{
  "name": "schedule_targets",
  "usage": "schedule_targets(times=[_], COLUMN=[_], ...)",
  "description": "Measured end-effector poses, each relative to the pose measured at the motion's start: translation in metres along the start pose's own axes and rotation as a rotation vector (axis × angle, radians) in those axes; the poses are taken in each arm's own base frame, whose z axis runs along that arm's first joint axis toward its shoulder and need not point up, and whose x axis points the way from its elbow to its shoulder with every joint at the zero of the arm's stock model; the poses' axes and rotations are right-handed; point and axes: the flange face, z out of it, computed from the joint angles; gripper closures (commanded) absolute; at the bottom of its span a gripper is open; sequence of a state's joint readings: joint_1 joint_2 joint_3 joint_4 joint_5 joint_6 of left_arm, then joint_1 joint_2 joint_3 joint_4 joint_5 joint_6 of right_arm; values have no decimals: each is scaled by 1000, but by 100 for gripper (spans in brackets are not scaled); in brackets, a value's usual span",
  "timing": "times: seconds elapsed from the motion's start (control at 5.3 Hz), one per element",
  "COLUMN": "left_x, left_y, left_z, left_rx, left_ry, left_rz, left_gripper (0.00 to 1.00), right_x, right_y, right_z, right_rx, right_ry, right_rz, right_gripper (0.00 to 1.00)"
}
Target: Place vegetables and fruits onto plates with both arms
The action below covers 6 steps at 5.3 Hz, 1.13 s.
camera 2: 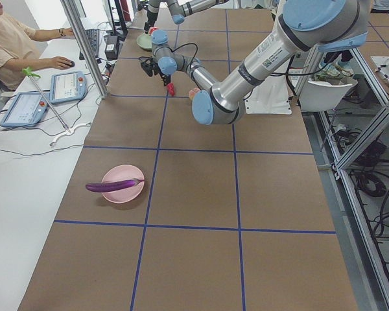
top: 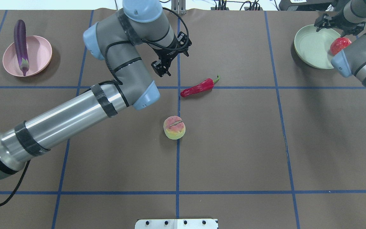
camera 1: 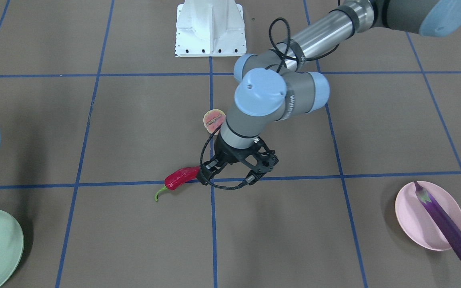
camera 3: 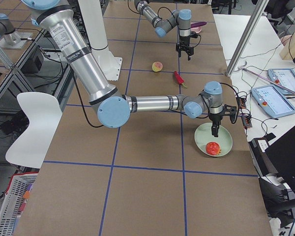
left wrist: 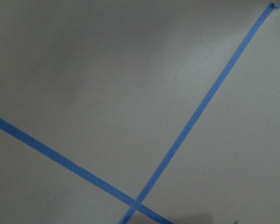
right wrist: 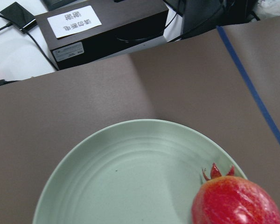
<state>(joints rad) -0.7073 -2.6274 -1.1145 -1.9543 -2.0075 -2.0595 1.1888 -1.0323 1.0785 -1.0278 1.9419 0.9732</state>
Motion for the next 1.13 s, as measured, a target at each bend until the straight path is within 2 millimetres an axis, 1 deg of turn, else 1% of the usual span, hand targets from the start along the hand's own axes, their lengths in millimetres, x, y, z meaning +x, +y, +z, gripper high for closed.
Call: schedule_targets(times=[0.19,0.38,0.57,0.94,1.13], left_x=[8,10,9,0,-6], left_y=[30,51,61,77,82], left_z=[19,46,69,89,97], left_rx=[43,100,157,190,195], left_ry=[8,7,6,6,-2], left_rz=[-198,-350,-452,-542,-564], left_gripper=[0,0,0,2,8], right_x=[-6,-8,-7,-4,-4], right_y=[1,2,5,11,12], right_z=[-7,-11,-16,-22,-23], right_rx=[-8,-12,-9,-5,-5], right_ry=[-24,-37,-46,-57,-58], right_rz=[1,1,0,-1,-2], right_gripper=[0,0,0,0,0])
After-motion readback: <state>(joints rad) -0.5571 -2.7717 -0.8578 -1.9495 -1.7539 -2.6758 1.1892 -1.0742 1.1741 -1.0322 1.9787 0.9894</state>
